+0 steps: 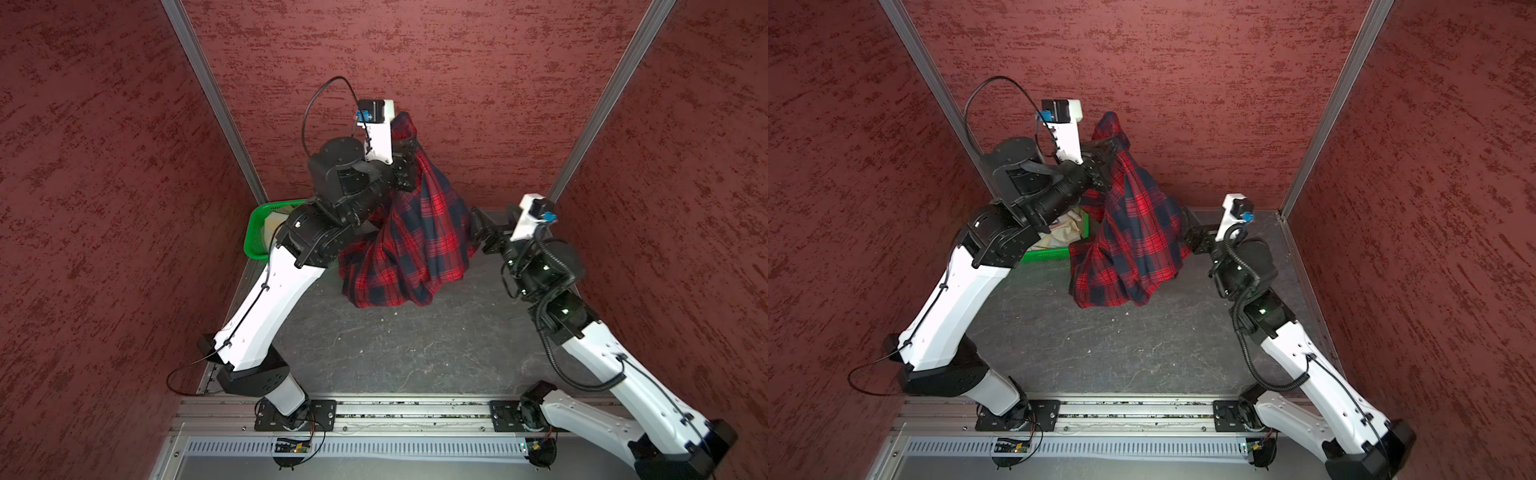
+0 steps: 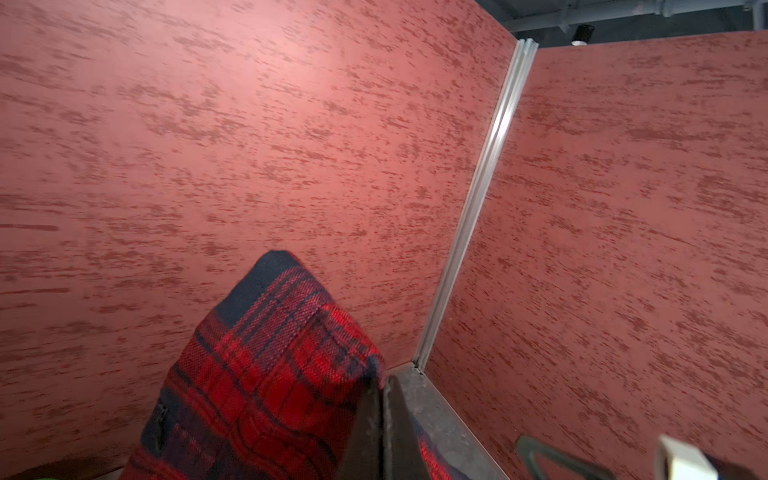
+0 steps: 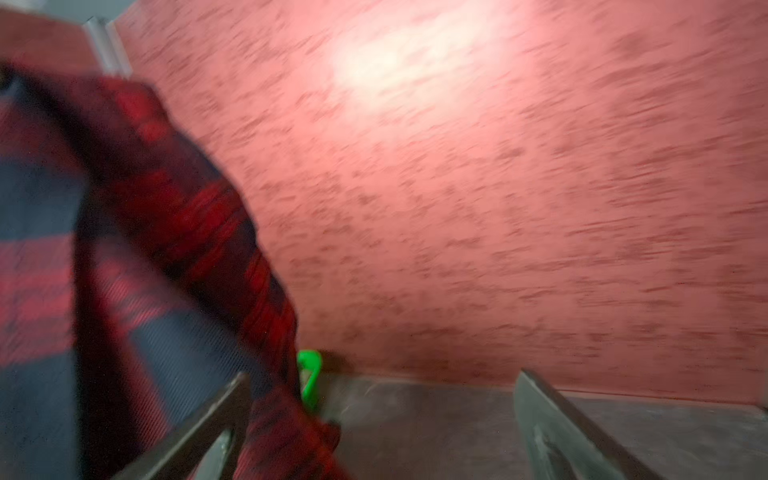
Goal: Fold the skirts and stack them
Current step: 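Lift the plaid skirt from the basket with the left gripper onto the table, then grasp the skirt's far edge with the right gripper while the left gripper withdraws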
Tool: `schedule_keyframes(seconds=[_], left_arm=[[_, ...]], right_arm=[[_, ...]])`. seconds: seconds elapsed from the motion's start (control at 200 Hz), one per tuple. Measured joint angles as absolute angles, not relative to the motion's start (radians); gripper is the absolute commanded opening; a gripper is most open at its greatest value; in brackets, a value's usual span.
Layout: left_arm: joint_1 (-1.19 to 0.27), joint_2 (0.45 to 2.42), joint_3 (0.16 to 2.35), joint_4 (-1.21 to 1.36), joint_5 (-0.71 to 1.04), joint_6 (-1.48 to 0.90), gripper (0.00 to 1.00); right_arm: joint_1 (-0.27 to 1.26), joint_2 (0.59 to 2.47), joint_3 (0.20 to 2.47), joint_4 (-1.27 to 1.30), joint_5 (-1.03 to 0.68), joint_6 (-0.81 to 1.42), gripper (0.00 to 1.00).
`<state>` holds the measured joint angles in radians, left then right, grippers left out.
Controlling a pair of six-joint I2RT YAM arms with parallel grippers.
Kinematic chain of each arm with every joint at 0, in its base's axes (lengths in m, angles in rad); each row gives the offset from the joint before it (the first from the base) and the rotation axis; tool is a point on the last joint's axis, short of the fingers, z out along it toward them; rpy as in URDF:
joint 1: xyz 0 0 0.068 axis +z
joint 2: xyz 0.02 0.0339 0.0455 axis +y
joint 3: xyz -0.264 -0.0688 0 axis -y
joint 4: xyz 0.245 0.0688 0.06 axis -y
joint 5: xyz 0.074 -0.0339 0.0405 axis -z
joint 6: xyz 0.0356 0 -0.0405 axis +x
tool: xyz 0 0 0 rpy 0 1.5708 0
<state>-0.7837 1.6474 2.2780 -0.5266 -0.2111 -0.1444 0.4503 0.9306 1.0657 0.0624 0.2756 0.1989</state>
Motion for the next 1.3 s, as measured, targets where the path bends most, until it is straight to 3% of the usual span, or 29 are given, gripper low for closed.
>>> schedule_keyframes(seconds=[0.23,0.265,0.331,0.386,0.411,0.461,0.586,0.806,1.052,1.297], left_arm=[[-0.752,1.888,2.427,-0.579,-0.182,-0.212,0.00],[-0.733,1.955,2.496,-0.600,-0.167,-0.228,0.13],[-0.693,2.078,2.617,-0.630,-0.135,-0.252,0.51],[-0.653,2.167,2.693,-0.651,-0.099,-0.276,0.66],[-0.633,2.198,2.709,-0.662,-0.081,-0.286,0.84],[-0.595,2.238,2.715,-0.696,-0.045,-0.308,1.00],[-0.511,2.237,2.608,-0.766,0.019,-0.327,1.00],[-0.441,1.972,2.114,-0.750,0.082,-0.326,1.00],[-0.413,1.765,1.837,-0.694,0.096,-0.325,1.00],[-0.408,1.729,1.674,-0.663,0.108,-0.329,1.00]], right_arm=[[0.189,0.939,1.139,-0.163,0.231,0.283,0.99],[0.157,0.953,1.139,-0.186,0.210,0.293,0.99],[0.112,0.993,1.139,-0.223,0.172,0.310,0.99],[0.089,1.024,1.136,-0.251,0.147,0.318,0.99],[0.084,1.036,1.135,-0.265,0.134,0.319,0.99],[0.080,1.048,1.135,-0.285,0.115,0.319,0.99],[0.078,1.052,1.122,-0.292,0.048,0.312,0.99],[0.111,1.104,1.053,-0.286,-0.078,0.276,0.97],[0.149,1.383,1.007,-0.306,-0.082,0.250,0.98],[0.158,1.651,1.099,-0.352,-0.017,0.177,0.98]])
